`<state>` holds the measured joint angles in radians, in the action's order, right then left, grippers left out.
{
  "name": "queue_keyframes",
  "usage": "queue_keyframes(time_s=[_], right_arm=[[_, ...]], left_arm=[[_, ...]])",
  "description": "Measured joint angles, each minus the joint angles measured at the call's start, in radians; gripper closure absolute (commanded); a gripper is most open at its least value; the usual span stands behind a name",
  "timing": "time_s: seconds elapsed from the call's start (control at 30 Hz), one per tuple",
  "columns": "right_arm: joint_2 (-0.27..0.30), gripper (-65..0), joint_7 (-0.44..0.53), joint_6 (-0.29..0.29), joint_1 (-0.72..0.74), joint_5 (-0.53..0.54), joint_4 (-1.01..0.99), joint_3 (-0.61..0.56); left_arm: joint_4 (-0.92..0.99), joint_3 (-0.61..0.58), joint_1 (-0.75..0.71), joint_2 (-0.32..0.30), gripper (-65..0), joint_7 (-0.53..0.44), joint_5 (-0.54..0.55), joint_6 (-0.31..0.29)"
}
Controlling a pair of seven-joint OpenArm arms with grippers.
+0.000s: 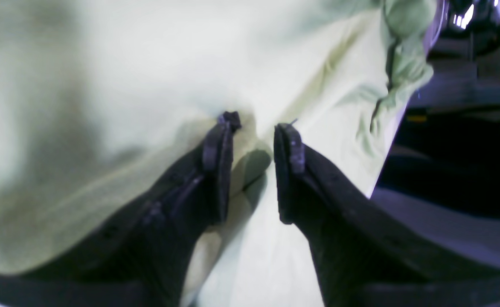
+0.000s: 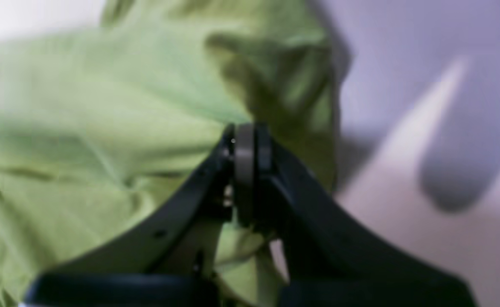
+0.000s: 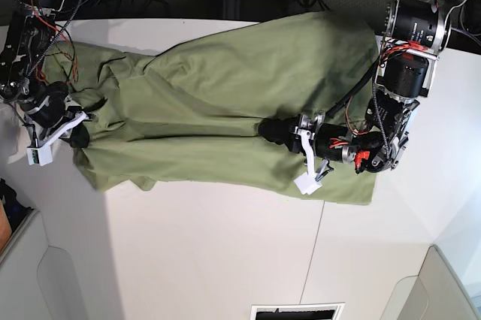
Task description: Layout the t-shirt on the table in an organized manner, then fold the t-shirt properly
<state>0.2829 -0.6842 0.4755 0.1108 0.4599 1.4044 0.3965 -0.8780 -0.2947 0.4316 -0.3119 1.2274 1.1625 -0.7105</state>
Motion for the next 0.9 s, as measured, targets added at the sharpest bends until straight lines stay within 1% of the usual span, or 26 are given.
queue_keyframes(time_s=[0.07,0.13,0.2,0.27,0.33,0.4,0.43,0.5,0.6,0.67,0.77,0.9], right_arm=[[0.0,0.0,0.012,0.04,0.003,0.008,-0.004,-0.013],[0.0,0.0,0.029,0.042,0.006,-0.015,-0.019,-0.042],[0.0,0.0,0.049,0.045,0.019,-0.081,-0.055,-0.071],[-0.001,0.0,0.1,0.045,0.041,-0.129,-0.112,-0.093],[0.0,0.0,0.156,0.052,0.079,-0.149,-0.179,-0.103],[0.0,0.0,0.169,0.052,0.137,-0.171,-0.247,-0.103],[0.0,0.0,0.168,0.051,0.165,-0.179,-0.277,-0.103],[0.0,0.0,0.169,0.05,0.206,-0.176,-0.307,-0.103],[0.0,0.0,0.167,0.048,0.254,-0.177,-0.312,-0.103],[0.0,0.0,0.143,0.048,0.281,-0.174,-0.294,-0.103],[0.0,0.0,0.093,0.048,0.285,-0.117,-0.204,-0.103],[0.003,0.0,-0.02,0.047,0.229,-0.056,-0.02,-0.103]], left_arm=[[-0.004,-0.001,-0.005,-0.01,-18.4,0.023,0.029,0.0],[-0.004,-0.002,-0.005,-0.019,-18.4,0.03,0.043,0.0],[-0.005,-0.003,-0.008,-0.03,-18.4,0.029,0.051,-0.002],[-0.005,-0.003,-0.008,-0.037,-18.4,0.028,0.05,-0.001],[-0.005,-0.003,-0.008,-0.038,-18.4,0.019,0.044,0.003],[-0.005,-0.003,-0.01,-0.037,-18.4,-0.013,0.034,0.004],[-0.005,-0.003,-0.011,-0.037,-18.4,-0.044,0.012,0.002],[-0.004,-0.003,-0.013,-0.034,-18.4,-0.142,-0.066,-0.004],[-0.006,-0.002,0.004,-0.024,-18.4,-0.245,-0.209,-0.013],[-0.006,0.0,0.023,-0.011,-18.4,-0.256,-0.27,-0.013],[-0.005,0.0,0.043,0.005,-18.4,-0.252,-0.308,-0.01],[0.002,-0.003,0.074,0.012,-18.4,-0.244,-0.335,-0.003]])
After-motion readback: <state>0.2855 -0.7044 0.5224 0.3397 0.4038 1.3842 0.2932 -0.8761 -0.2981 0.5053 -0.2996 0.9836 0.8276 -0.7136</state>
